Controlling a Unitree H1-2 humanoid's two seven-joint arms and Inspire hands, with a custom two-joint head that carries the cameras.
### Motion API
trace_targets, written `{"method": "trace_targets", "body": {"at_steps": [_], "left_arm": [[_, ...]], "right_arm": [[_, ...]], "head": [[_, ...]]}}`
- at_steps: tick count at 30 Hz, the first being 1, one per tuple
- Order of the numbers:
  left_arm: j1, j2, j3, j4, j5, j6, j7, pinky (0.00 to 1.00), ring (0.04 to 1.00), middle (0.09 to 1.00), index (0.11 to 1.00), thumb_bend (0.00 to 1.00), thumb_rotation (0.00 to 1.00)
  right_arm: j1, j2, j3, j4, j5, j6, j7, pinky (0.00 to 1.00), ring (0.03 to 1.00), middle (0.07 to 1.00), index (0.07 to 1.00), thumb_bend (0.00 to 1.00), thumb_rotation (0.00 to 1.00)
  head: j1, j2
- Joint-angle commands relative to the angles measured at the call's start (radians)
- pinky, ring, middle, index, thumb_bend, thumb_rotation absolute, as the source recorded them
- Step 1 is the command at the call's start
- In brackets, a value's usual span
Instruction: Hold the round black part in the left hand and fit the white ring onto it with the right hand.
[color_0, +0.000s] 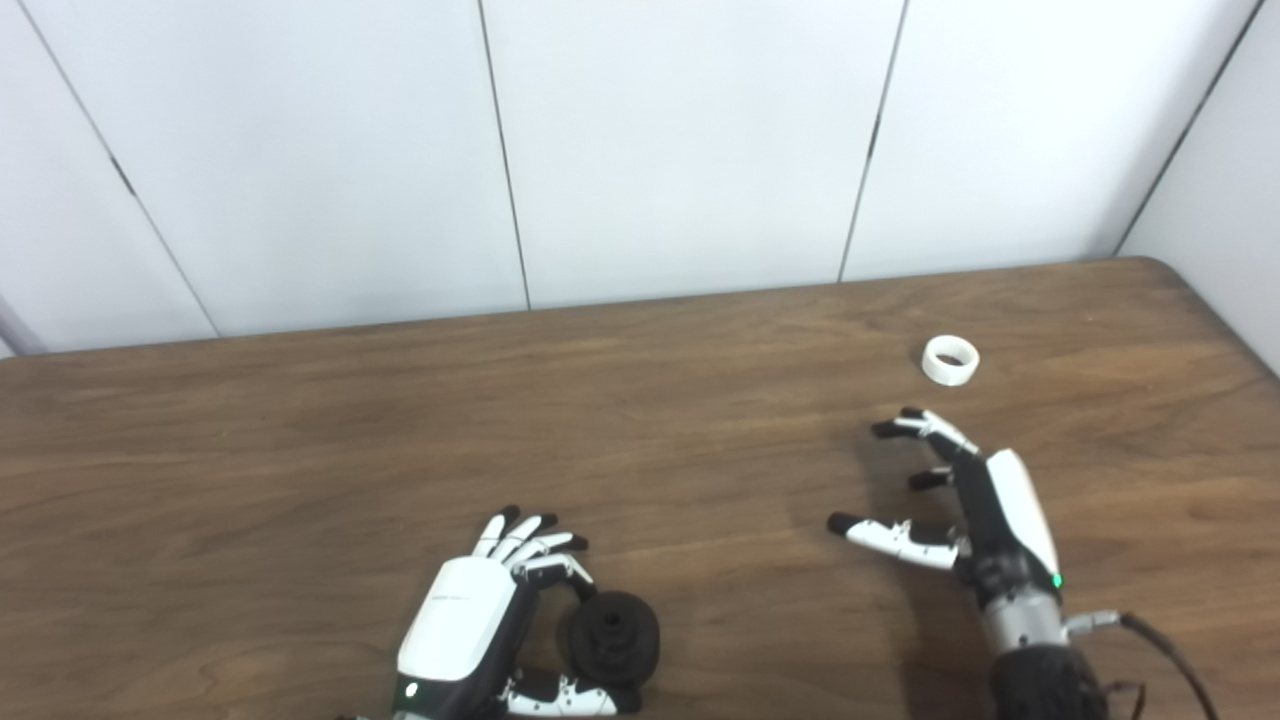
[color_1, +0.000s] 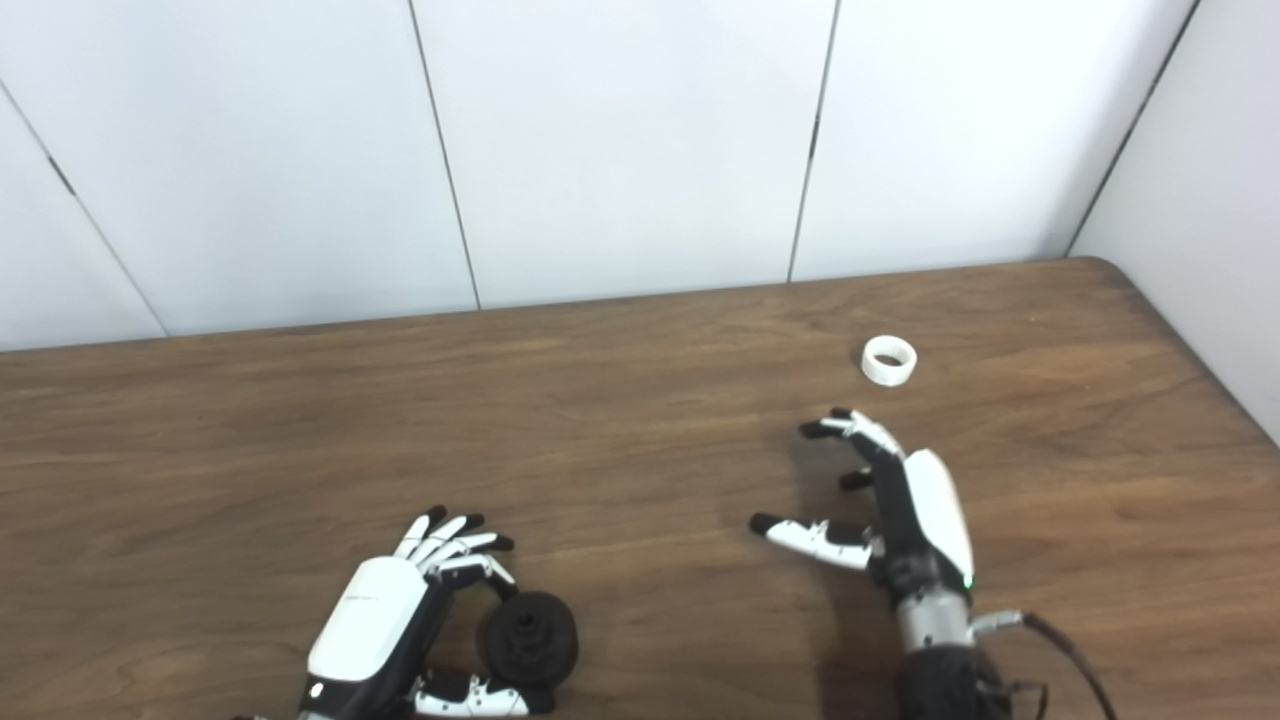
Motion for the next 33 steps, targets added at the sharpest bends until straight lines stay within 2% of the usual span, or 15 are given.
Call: {"method": "trace_targets", "body": {"at_steps": [1, 5, 9, 18, 21, 29, 33], "left_arm": [[0.018, 0.019, -0.001, 0.005, 0.01, -0.005, -0.013, 1.0, 0.897, 0.792, 0.482, 0.52, 0.05], [0.019, 0.026, 0.006, 0.004, 0.0, -0.014, -0.023, 1.0, 0.898, 0.794, 0.483, 0.52, 0.05], [0.024, 0.034, 0.011, -0.007, -0.007, -0.015, -0.035, 1.0, 0.897, 0.794, 0.483, 0.52, 0.05], [0.023, 0.054, 0.028, -0.005, -0.022, -0.033, -0.038, 1.0, 0.89, 0.786, 0.483, 0.52, 0.05], [0.024, 0.058, 0.033, -0.002, -0.018, -0.039, -0.038, 1.0, 0.882, 0.783, 0.483, 0.52, 0.05], [0.025, 0.062, 0.039, 0.0, -0.03, -0.054, -0.044, 1.0, 0.875, 0.778, 0.482, 0.52, 0.05], [0.027, 0.064, 0.039, 0.0, -0.032, -0.054, -0.048, 1.0, 0.874, 0.777, 0.482, 0.52, 0.05]], "right_arm": [[-0.046, -0.031, -0.027, -0.002, -0.01, 0.031, -0.007, 0.91, 0.923, 0.881, 0.699, 0.8, 0.23], [-0.097, -0.085, -0.034, 0.033, -0.031, 0.073, 0.0, 0.91, 0.932, 0.889, 0.711, 0.8, 0.25], [-0.143, -0.123, -0.05, 0.082, -0.011, 0.076, -0.008, 0.93, 0.961, 0.908, 0.709, 0.79, 0.23], [-0.24, -0.167, -0.048, 0.184, -0.029, 0.103, -0.021, 0.98, 0.984, 0.927, 0.697, 0.81, 0.2], [-0.272, -0.177, -0.044, 0.211, -0.021, 0.121, -0.013, 0.99, 0.991, 0.941, 0.708, 0.82, 0.22], [-0.347, -0.208, -0.022, 0.289, -0.016, 0.118, -0.017, 1.0, 1.0, 0.969, 0.72, 0.83, 0.22], [-0.379, -0.229, -0.001, 0.304, -0.033, 0.147, -0.002, 1.0, 1.0, 0.974, 0.73, 0.83, 0.23]], "head": [[0.0, 0.001], [-0.027, 0.002], [-0.057, 0.002], [-0.135, -0.001], [-0.145, -0.002], [-0.157, -0.001], [-0.159, 0.0]]}}
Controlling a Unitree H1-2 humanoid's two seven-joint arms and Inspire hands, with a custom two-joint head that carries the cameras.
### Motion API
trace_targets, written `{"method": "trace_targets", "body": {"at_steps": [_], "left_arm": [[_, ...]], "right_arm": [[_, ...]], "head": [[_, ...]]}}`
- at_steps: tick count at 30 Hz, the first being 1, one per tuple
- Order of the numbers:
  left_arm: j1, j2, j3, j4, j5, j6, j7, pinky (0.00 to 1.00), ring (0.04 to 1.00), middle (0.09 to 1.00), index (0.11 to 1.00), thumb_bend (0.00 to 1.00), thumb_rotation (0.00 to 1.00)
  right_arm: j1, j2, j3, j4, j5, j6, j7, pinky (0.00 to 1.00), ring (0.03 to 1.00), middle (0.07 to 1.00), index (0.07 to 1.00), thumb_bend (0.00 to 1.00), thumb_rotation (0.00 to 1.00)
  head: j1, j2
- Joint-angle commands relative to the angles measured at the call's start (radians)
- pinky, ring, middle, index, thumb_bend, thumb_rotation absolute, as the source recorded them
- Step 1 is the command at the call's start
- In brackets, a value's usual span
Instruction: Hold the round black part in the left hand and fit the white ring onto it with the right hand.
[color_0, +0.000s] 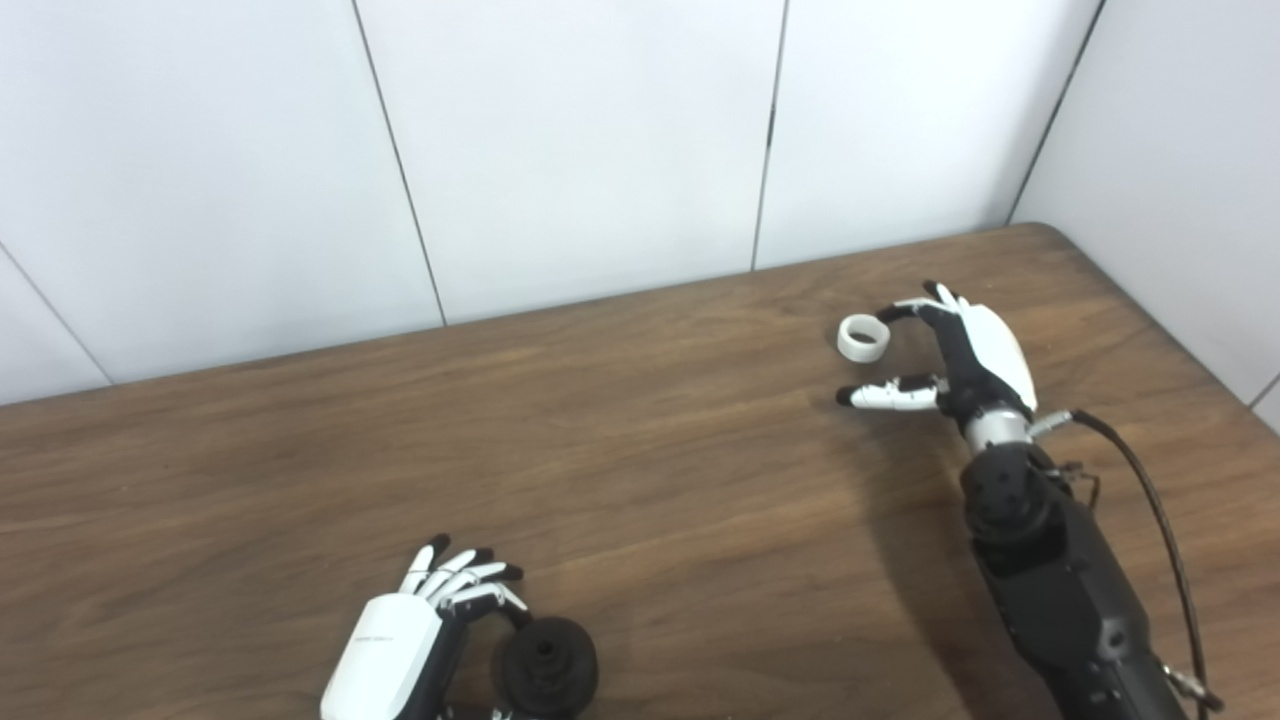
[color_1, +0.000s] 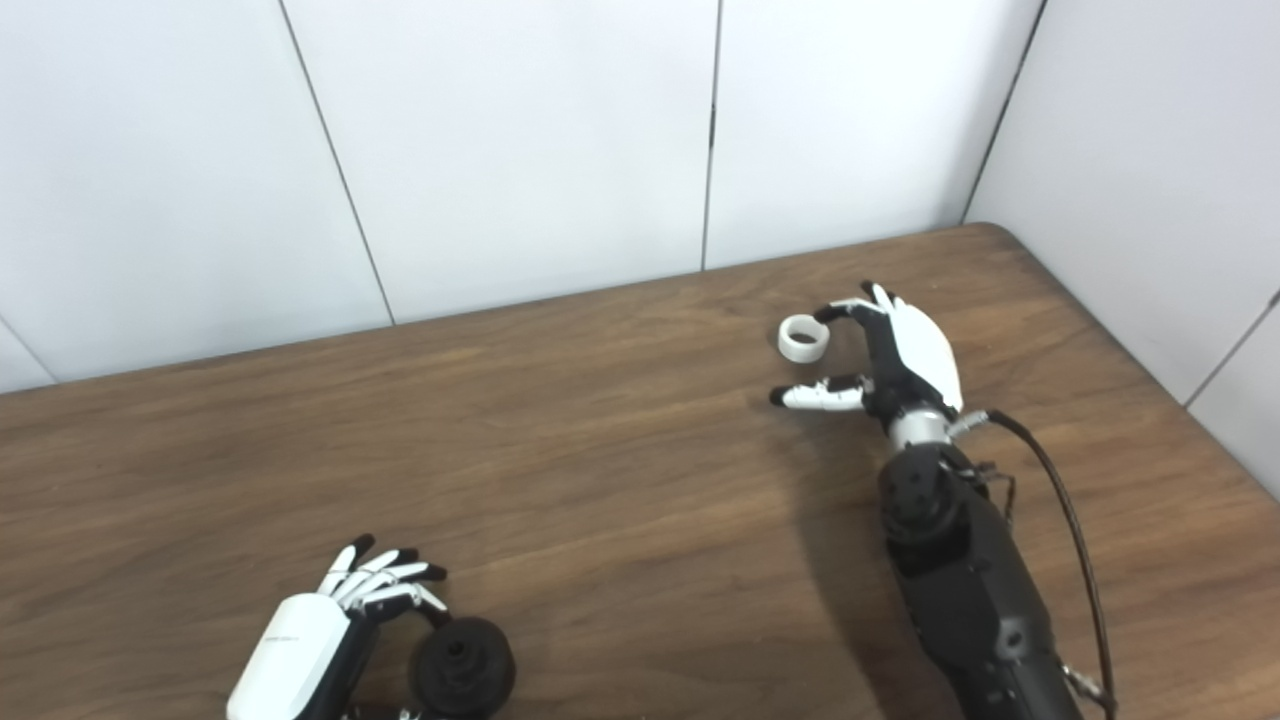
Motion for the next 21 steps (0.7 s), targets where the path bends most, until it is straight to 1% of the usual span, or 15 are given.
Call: {"method": "trace_targets", "body": {"at_steps": [1, 5, 7, 14, 21], "left_arm": [[0.01, 0.023, 0.001, 0.01, 0.009, -0.001, -0.026, 1.0, 0.874, 0.777, 0.482, 0.52, 0.05], [0.01, 0.024, 0.0, 0.01, 0.009, 0.0, -0.028, 1.0, 0.873, 0.775, 0.482, 0.52, 0.05], [0.012, 0.024, 0.001, 0.003, 0.008, 0.008, -0.037, 1.0, 0.873, 0.776, 0.482, 0.52, 0.05], [0.015, 0.03, 0.0, 0.001, 0.008, 0.007, -0.041, 1.0, 0.876, 0.778, 0.482, 0.52, 0.05], [0.019, 0.034, 0.003, 0.0, 0.003, -0.002, -0.033, 1.0, 0.871, 0.774, 0.482, 0.52, 0.05]], "right_arm": [[-0.059, -0.038, 0.002, -0.015, -0.019, 0.009, -0.005, 1.0, 1.0, 0.974, 0.731, 0.83, 0.23], [-0.087, -0.054, 0.022, 0.004, -0.019, 0.036, 0.006, 1.0, 1.0, 0.973, 0.745, 0.83, 0.23], [-0.105, -0.061, 0.035, 0.028, -0.023, 0.042, 0.004, 1.0, 1.0, 0.973, 0.747, 0.83, 0.23], [-0.157, -0.084, 0.072, 0.099, -0.029, 0.059, 0.013, 1.0, 1.0, 0.969, 0.752, 0.83, 0.23], [-0.193, -0.096, 0.092, 0.15, -0.046, 0.079, 0.041, 1.0, 1.0, 0.964, 0.748, 0.82, 0.24]], "head": [[-0.001, 0.001], [-0.006, 0.001], [-0.011, 0.002], [-0.018, 0.004], [-0.025, 0.007]]}}
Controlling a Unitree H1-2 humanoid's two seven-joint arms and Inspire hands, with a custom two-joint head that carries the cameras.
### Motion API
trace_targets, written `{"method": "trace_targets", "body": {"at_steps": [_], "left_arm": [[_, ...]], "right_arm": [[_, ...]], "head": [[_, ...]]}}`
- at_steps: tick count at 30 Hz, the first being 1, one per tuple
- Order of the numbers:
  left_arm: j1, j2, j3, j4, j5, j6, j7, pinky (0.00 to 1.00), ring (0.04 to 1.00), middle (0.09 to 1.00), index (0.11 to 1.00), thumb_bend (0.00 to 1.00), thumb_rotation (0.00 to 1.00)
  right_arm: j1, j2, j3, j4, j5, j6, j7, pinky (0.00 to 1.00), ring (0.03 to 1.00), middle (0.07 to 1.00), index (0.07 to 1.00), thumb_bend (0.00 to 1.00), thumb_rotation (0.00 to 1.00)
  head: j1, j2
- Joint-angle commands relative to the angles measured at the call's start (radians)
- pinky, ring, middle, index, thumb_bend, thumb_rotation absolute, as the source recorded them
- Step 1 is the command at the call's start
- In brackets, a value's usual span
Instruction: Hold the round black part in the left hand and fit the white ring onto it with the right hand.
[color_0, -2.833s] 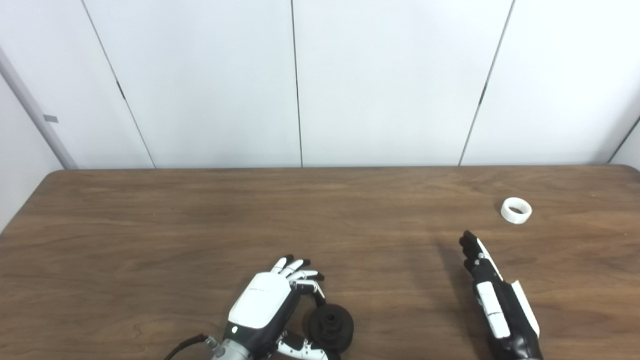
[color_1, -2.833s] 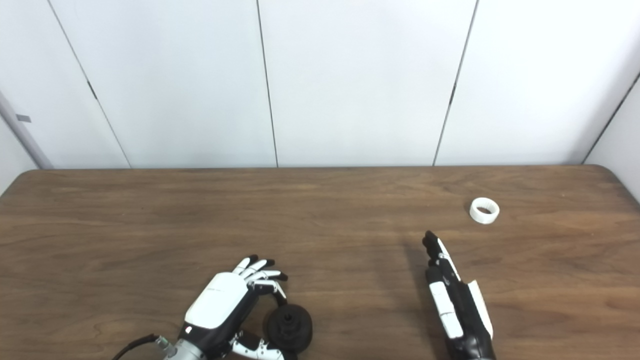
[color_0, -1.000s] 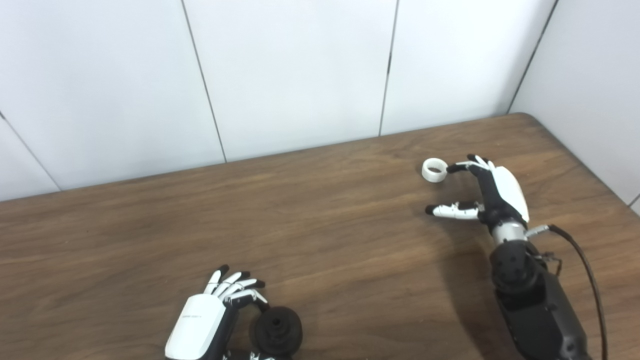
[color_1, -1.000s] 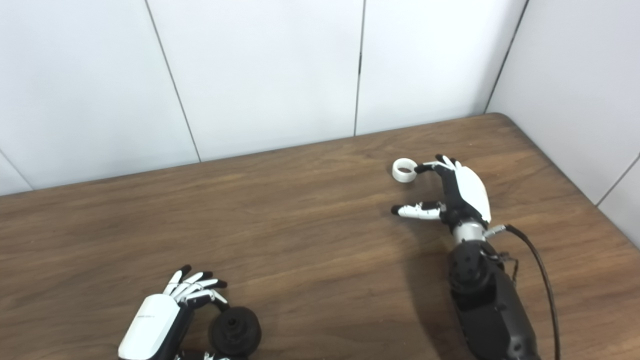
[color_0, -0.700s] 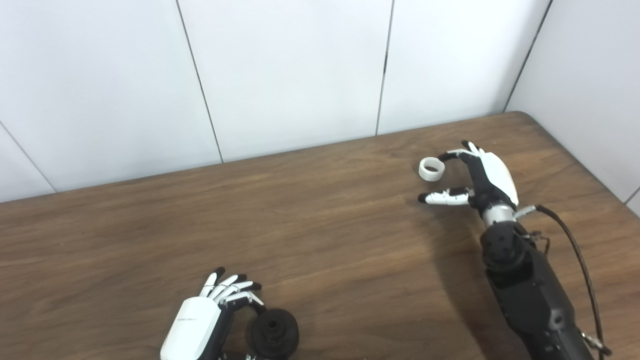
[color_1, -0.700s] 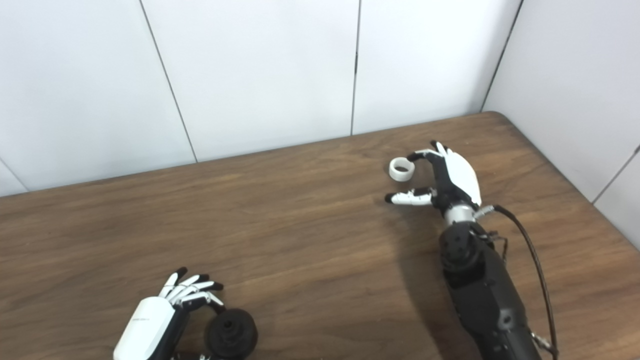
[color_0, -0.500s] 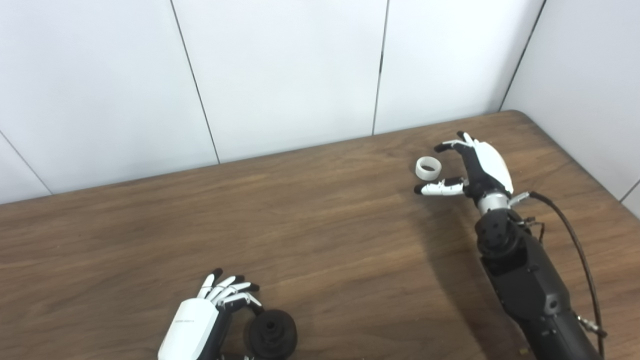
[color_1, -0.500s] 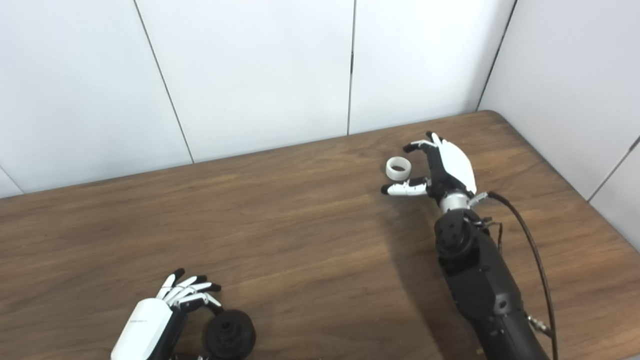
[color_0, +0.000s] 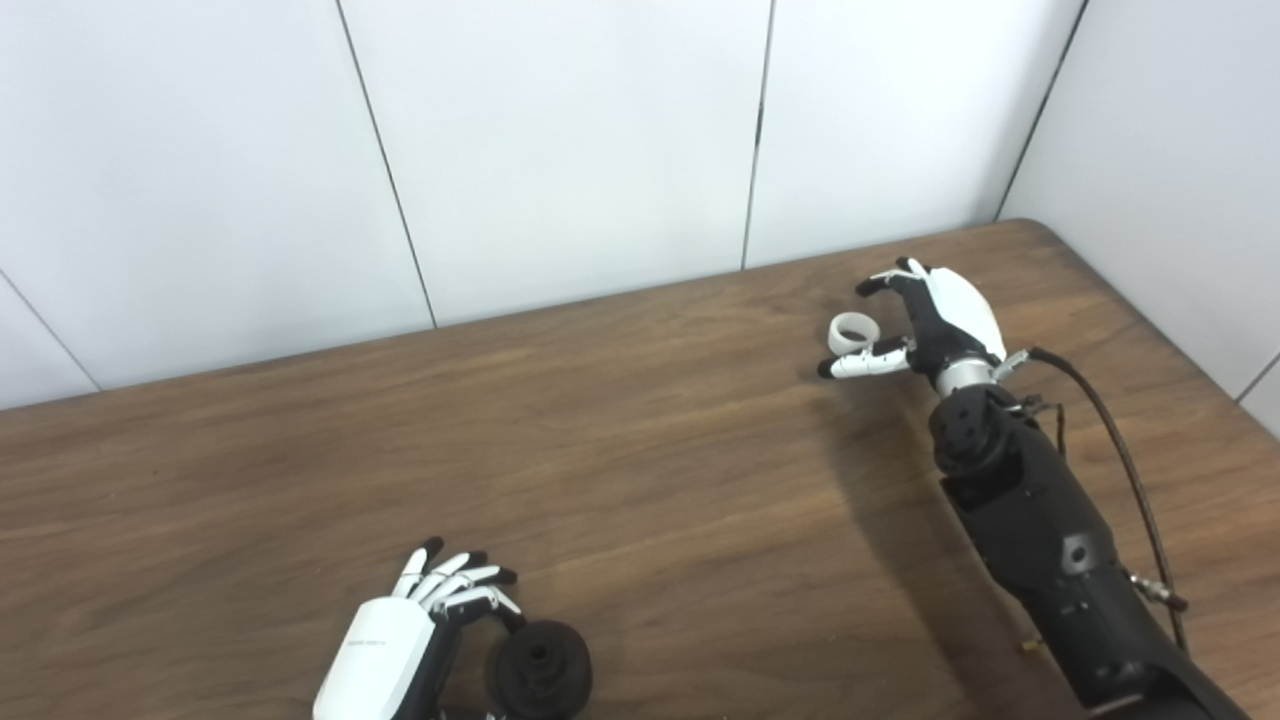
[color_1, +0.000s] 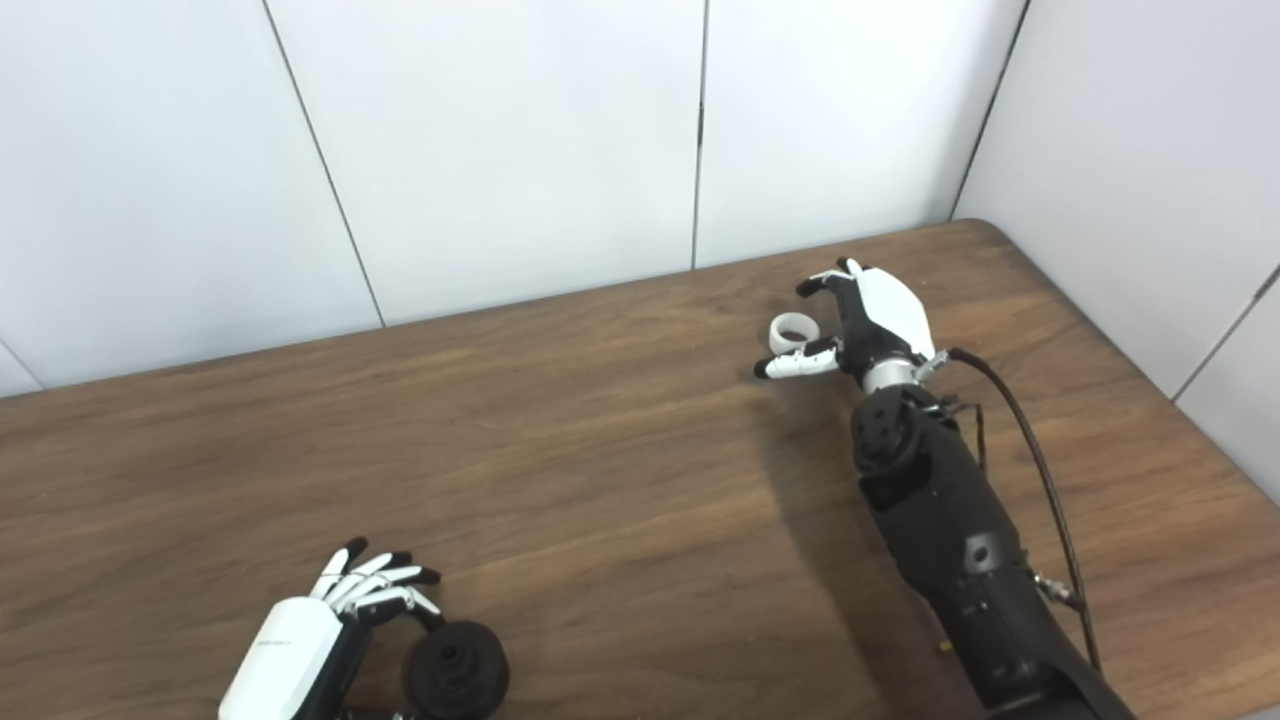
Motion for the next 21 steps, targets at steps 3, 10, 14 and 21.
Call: {"method": "trace_targets", "body": {"at_steps": [3, 10, 14, 21], "left_arm": [[0.019, 0.031, 0.002, -0.005, 0.006, -0.001, -0.034, 1.0, 0.878, 0.777, 0.482, 0.52, 0.05], [0.022, 0.033, 0.007, -0.006, 0.004, -0.006, -0.029, 1.0, 0.87, 0.772, 0.482, 0.52, 0.05], [0.024, 0.035, 0.01, -0.005, 0.003, -0.015, -0.026, 1.0, 0.864, 0.769, 0.482, 0.52, 0.05], [0.03, 0.036, 0.017, -0.015, 0.0, -0.016, -0.035, 1.0, 0.869, 0.772, 0.482, 0.52, 0.05]], "right_arm": [[-0.064, -0.038, 0.001, 0.011, -0.028, 0.002, -0.001, 0.99, 0.997, 0.957, 0.741, 0.82, 0.23], [-0.095, -0.049, 0.018, 0.055, -0.055, 0.003, 0.013, 0.98, 0.984, 0.938, 0.732, 0.83, 0.23], [-0.113, -0.045, 0.002, 0.082, -0.091, 0.003, 0.048, 0.99, 0.985, 0.936, 0.738, 0.82, 0.25], [-0.13, -0.025, -0.048, 0.109, -0.134, 0.003, 0.085, 0.97, 0.977, 0.923, 0.726, 0.82, 0.26]], "head": [[-0.005, 0.003], [-0.01, 0.002], [-0.015, 0.002], [-0.017, 0.004]]}}
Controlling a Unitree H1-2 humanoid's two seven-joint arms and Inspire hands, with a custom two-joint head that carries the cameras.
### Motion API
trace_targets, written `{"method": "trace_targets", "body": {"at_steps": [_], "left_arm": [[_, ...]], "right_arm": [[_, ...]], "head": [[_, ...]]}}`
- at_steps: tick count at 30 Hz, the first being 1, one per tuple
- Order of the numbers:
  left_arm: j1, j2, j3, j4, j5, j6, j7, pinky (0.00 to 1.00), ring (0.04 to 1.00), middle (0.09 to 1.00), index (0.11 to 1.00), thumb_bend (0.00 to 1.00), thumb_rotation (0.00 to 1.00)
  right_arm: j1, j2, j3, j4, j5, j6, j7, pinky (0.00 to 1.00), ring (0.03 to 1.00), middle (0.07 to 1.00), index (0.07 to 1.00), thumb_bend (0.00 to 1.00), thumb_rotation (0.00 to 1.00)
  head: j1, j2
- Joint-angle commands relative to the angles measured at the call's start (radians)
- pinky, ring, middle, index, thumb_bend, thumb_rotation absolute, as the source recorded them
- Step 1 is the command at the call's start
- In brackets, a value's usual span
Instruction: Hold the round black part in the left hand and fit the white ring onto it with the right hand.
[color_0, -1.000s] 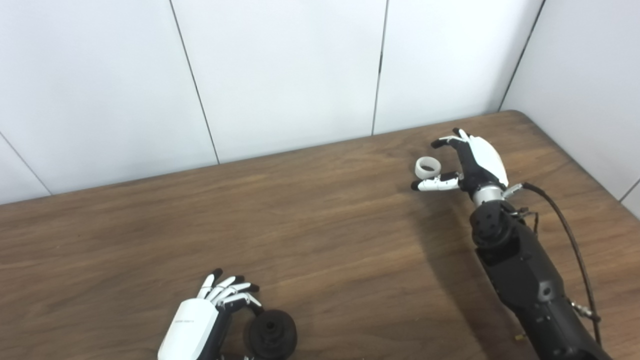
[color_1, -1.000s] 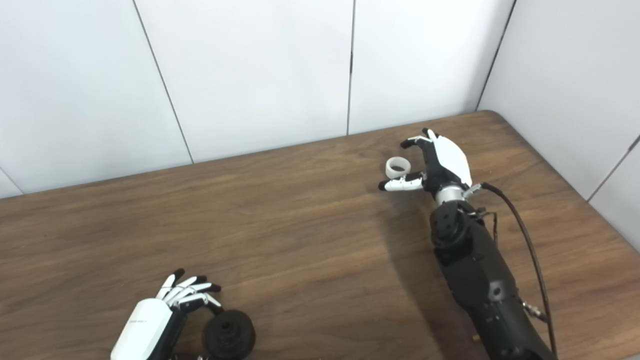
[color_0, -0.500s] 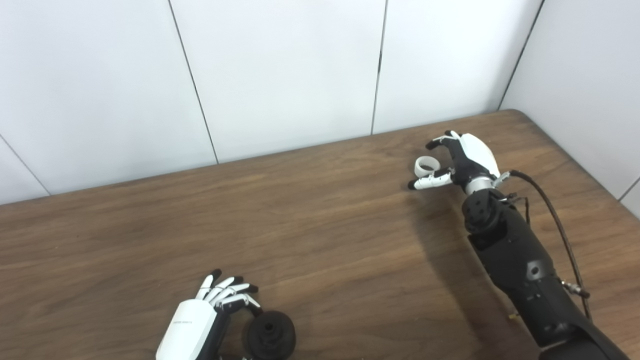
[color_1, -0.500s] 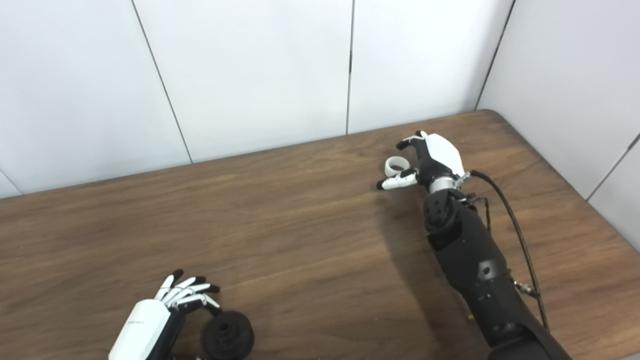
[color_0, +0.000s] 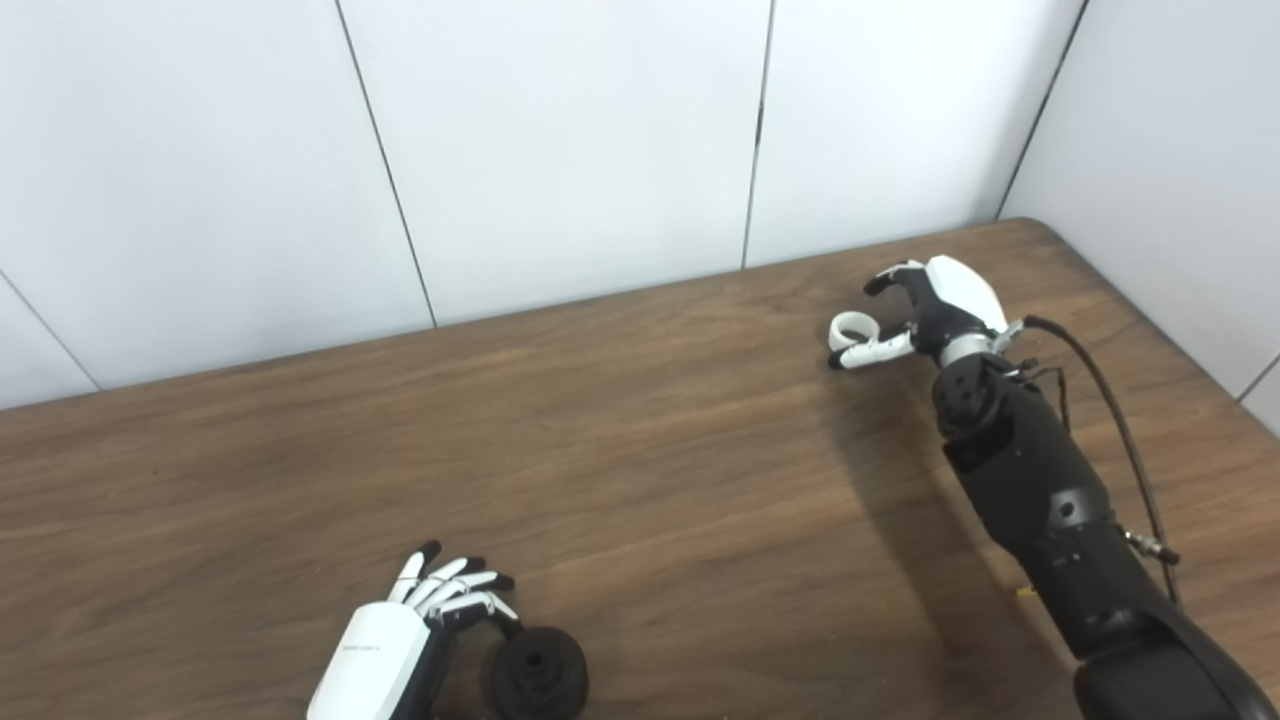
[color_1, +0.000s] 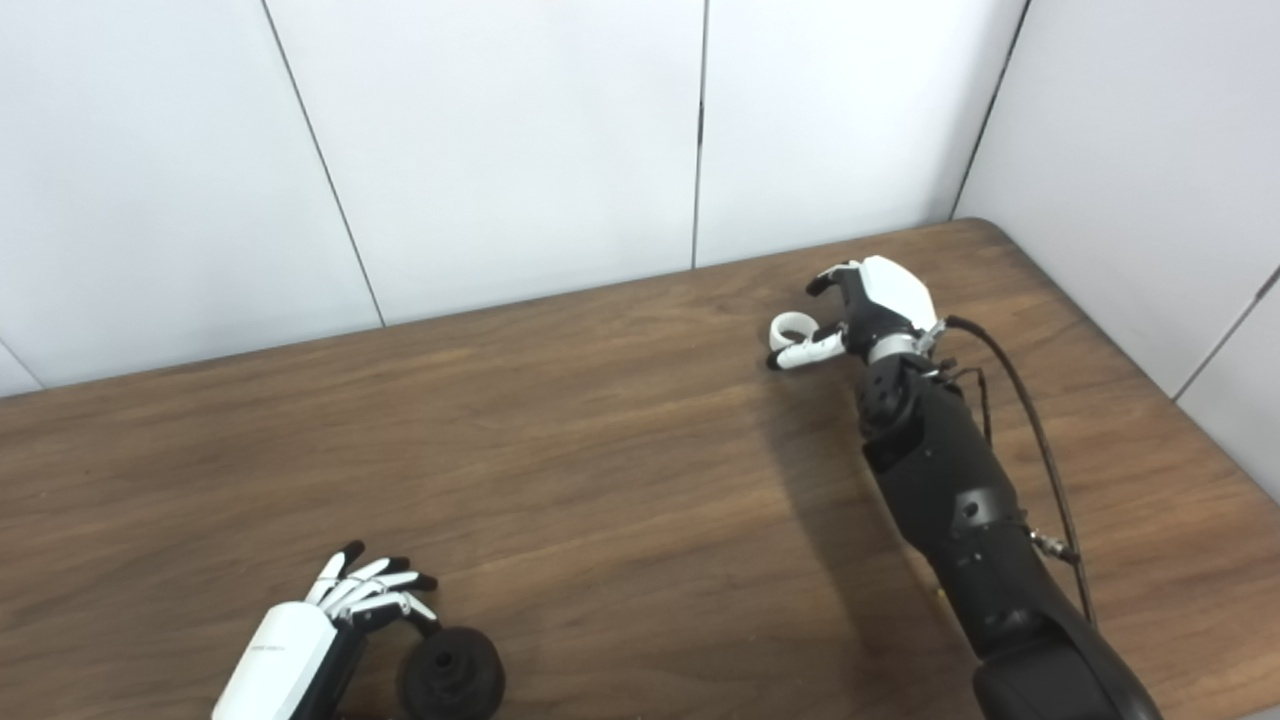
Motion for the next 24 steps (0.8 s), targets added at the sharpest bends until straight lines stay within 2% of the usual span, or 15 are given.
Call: {"method": "trace_targets", "body": {"at_steps": [1, 16, 24], "left_arm": [[0.021, 0.024, 0.004, -0.006, 0.011, 0.002, -0.02, 1.0, 0.868, 0.77, 0.482, 0.52, 0.05], [0.02, 0.023, 0.01, -0.008, 0.012, -0.002, -0.03, 1.0, 0.87, 0.773, 0.482, 0.52, 0.05], [0.021, 0.022, 0.011, -0.01, 0.013, -0.001, -0.033, 1.0, 0.873, 0.774, 0.482, 0.52, 0.05]], "right_arm": [[-0.053, -0.006, -0.018, -0.01, -0.029, 0.002, -0.001, 0.97, 0.976, 0.922, 0.723, 0.82, 0.26], [-0.058, 0.014, -0.044, -0.01, -0.085, 0.002, 0.05, 0.97, 0.99, 0.921, 0.694, 0.81, 0.28], [-0.058, 0.024, -0.051, -0.017, -0.074, 0.002, 0.071, 0.99, 1.0, 0.928, 0.683, 0.81, 0.28]], "head": [[-0.001, 0.001], [-0.008, 0.002], [-0.005, 0.008]]}}
